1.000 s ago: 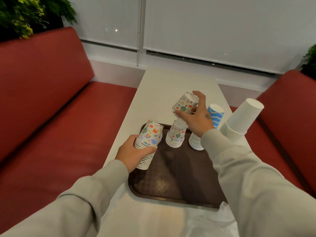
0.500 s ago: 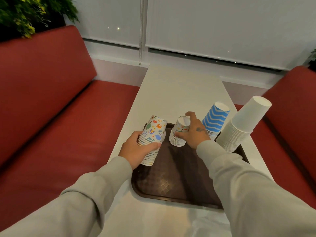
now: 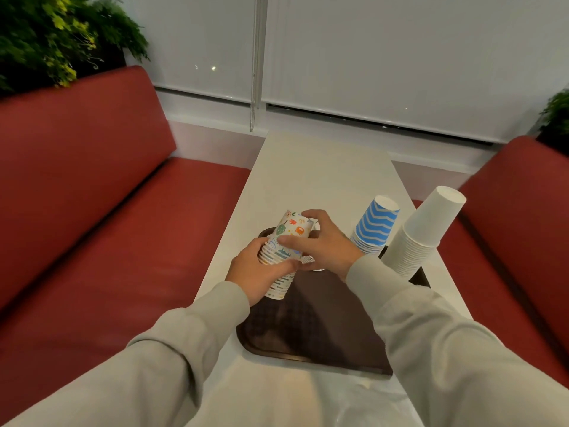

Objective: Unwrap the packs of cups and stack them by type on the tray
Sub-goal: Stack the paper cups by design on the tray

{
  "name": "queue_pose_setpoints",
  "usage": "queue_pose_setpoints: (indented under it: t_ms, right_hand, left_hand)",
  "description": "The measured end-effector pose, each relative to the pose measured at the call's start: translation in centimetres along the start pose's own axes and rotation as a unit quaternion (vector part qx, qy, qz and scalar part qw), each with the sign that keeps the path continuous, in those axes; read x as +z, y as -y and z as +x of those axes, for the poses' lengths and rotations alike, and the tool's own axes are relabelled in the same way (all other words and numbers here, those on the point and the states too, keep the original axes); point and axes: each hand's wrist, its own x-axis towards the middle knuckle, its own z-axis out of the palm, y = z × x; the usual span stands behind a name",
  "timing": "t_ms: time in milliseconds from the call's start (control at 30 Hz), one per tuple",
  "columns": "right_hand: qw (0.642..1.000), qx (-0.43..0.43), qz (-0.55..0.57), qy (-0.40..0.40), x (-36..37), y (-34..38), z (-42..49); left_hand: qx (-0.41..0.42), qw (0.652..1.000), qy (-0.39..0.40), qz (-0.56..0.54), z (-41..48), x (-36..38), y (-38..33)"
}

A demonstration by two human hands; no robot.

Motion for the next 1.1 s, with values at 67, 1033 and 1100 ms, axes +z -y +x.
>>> queue_pose_setpoints:
  t_ms: [67,1033,1100]
  right_hand:
    - [1.000,0.000,0.014,0.006,0.5,-0.2,-0.3]
    - [0.971,-0.125,-0.056,-0.194,-5.8,1.0,1.7]
    - [0.967,-0.122,-0.097,-0.204,-5.5,0.3,2.1]
  left_hand:
    - [0.008,1.000,0.003,0.011,-0.2,-0.1,-0.1]
    - [-0.025,0.997,0.005,0.068,1.1,-1.2,2.0]
    - [-0.022,0.998,0.003,0.054,1.2,-1.1,2.1]
